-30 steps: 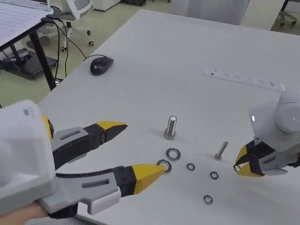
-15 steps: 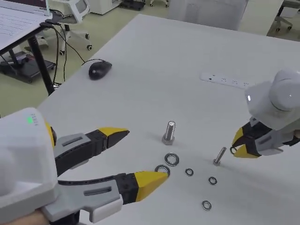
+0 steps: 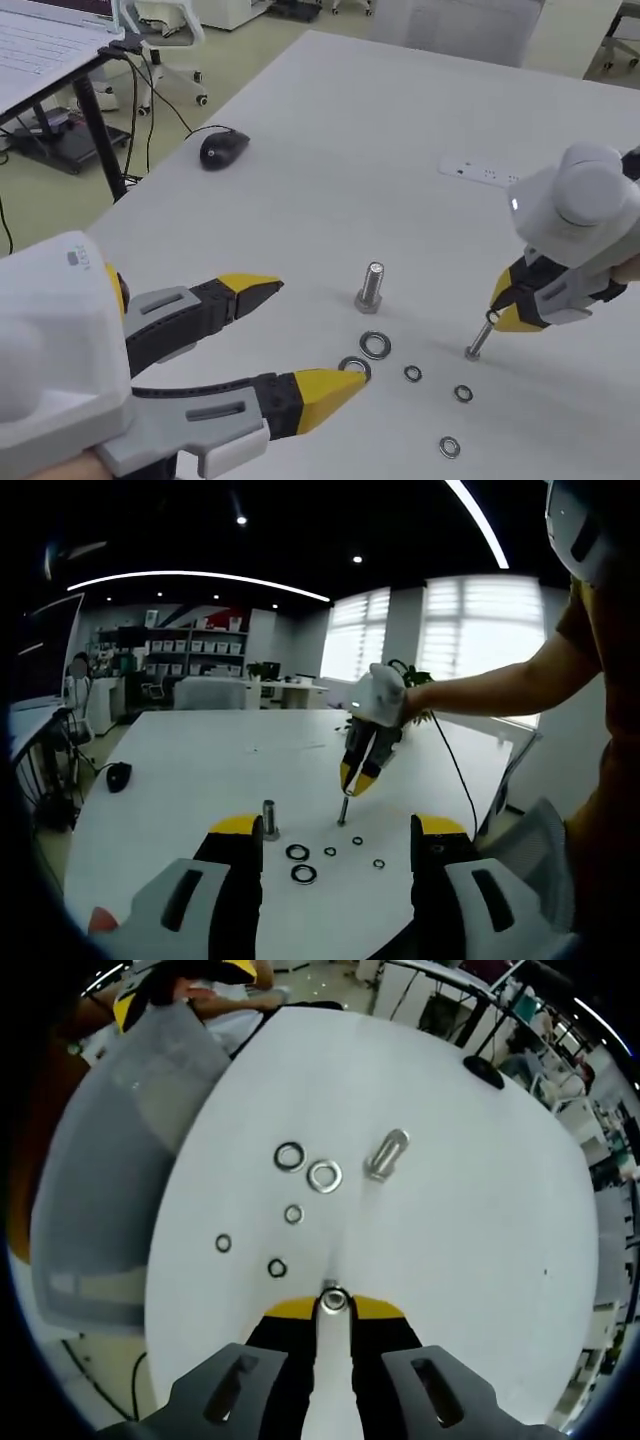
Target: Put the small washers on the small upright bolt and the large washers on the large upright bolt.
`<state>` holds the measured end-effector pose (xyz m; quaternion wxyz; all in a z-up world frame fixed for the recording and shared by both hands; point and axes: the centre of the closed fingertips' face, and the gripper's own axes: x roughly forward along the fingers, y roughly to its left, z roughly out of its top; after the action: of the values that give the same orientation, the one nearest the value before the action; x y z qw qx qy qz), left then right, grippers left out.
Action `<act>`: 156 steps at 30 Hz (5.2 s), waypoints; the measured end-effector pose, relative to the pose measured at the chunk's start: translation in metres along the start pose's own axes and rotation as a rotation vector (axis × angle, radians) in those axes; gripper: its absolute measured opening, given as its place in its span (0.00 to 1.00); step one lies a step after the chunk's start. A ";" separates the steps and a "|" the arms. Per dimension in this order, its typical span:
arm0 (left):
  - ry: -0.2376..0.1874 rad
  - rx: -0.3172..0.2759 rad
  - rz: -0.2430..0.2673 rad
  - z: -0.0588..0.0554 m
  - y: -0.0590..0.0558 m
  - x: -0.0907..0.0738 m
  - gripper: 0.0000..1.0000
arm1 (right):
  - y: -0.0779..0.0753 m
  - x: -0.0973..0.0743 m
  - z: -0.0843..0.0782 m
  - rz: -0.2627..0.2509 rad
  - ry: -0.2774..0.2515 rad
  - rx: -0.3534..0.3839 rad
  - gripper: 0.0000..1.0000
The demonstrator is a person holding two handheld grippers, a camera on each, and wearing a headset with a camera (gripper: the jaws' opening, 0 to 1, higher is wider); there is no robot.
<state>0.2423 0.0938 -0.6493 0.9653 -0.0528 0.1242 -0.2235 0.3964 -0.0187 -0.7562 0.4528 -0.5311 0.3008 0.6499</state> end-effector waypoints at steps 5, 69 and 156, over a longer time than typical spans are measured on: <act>-0.001 -0.005 0.002 -0.001 0.001 0.000 0.59 | 0.000 0.002 -0.002 0.006 0.004 0.007 0.12; 0.010 -0.002 0.002 -0.003 -0.002 0.004 0.59 | 0.008 0.035 -0.032 -0.003 -0.013 0.055 0.17; -0.018 0.027 -0.007 0.004 -0.029 -0.012 0.58 | 0.049 0.067 -0.003 0.042 -0.026 0.057 0.12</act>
<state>0.2208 0.0728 -0.6380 0.9662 -0.0422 0.1123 -0.2283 0.3509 -0.0234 -0.8255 0.4579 -0.5030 0.3243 0.6574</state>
